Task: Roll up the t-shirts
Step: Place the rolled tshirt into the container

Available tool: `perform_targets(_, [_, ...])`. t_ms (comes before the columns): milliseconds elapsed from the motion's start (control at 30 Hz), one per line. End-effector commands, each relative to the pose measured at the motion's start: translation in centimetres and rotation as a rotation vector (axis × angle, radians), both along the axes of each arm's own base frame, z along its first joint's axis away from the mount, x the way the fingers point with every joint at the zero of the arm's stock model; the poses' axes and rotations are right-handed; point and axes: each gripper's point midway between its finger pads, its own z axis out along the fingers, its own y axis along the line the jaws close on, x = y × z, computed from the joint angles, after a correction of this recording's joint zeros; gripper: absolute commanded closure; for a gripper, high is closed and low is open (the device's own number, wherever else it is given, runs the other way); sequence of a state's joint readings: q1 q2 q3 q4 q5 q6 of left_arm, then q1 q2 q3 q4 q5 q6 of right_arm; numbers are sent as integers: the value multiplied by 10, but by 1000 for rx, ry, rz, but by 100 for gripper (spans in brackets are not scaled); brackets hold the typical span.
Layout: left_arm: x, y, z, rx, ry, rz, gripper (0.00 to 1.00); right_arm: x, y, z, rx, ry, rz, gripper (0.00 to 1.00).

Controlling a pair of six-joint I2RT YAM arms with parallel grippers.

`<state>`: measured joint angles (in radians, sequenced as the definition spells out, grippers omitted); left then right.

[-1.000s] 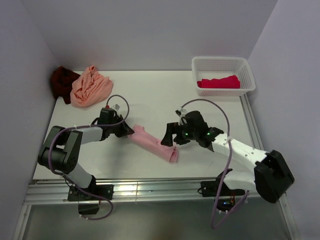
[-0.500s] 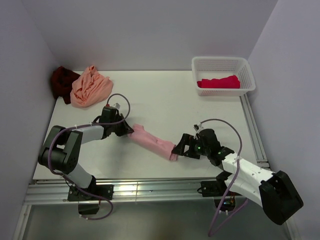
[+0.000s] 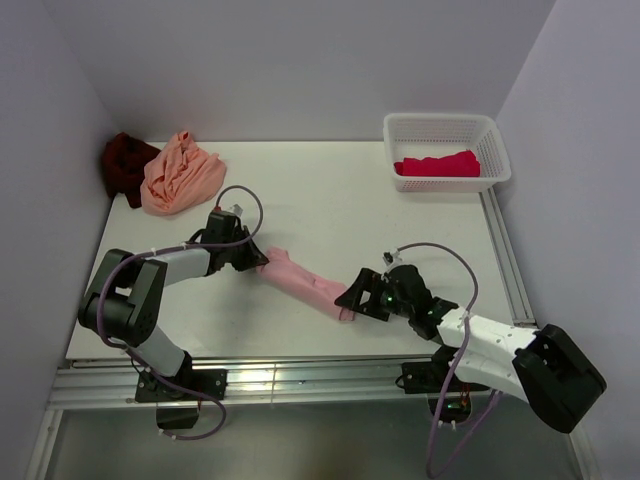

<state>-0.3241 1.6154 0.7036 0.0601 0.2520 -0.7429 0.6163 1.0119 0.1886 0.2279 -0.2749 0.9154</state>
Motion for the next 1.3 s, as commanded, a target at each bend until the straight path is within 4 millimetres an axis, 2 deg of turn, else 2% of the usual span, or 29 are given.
perform_targets(0, [-20,19,-28,127,98,15,100,8,-3,-3,-15,-15,-100,9])
perform_targets(167, [-18,17,-25,133,94,12,100,12,-7,-9,-33,-10,-153,15])
perform_targets(300, [-18,14,-25,138,96,6,100,14,-1,-13,-55,2,-171,18])
perform_targets(400, [-19,13,-24,143,94,7,100,15,4,-19,-72,30,-181,21])
perform_targets(467, [-21,13,-25,143,98,5,100,15,1,-29,-115,58,-206,23])
perform_targets(567, [-22,12,-24,145,97,4,100,17,-1,-32,-132,62,-236,32])
perform_targets(600, [-22,11,-23,142,95,3,100,17,-2,-33,-130,62,-241,44])
perform_targets(667, [-23,8,-22,146,93,0,100,18,-2,-31,-122,55,-250,59])
perform_targets(700, [-24,7,-22,144,92,-2,100,21,0,-26,-116,46,-250,70])
perform_targets(767, [-26,2,-21,142,92,-7,100,22,0,-22,-135,32,-240,83])
perform_targets(833, [-28,-2,-18,140,88,-8,100,29,5,-7,-128,-6,-228,99])
perform_targets(867, [-30,-5,-18,150,84,-16,100,28,2,-7,-150,0,-221,100])
perform_targets(1033, [-34,-14,-1,123,44,0,100,36,-3,13,-177,-54,-196,100])
perform_targets(1133, [-31,-23,22,84,-10,11,100,44,-12,26,-170,-83,-199,100])
perform_targets(1167, [-28,-26,34,68,-41,15,100,48,-22,26,-189,-73,-217,100])
perform_targets(1267, [-22,-38,66,49,-105,21,100,64,-28,54,-196,-118,-221,100])
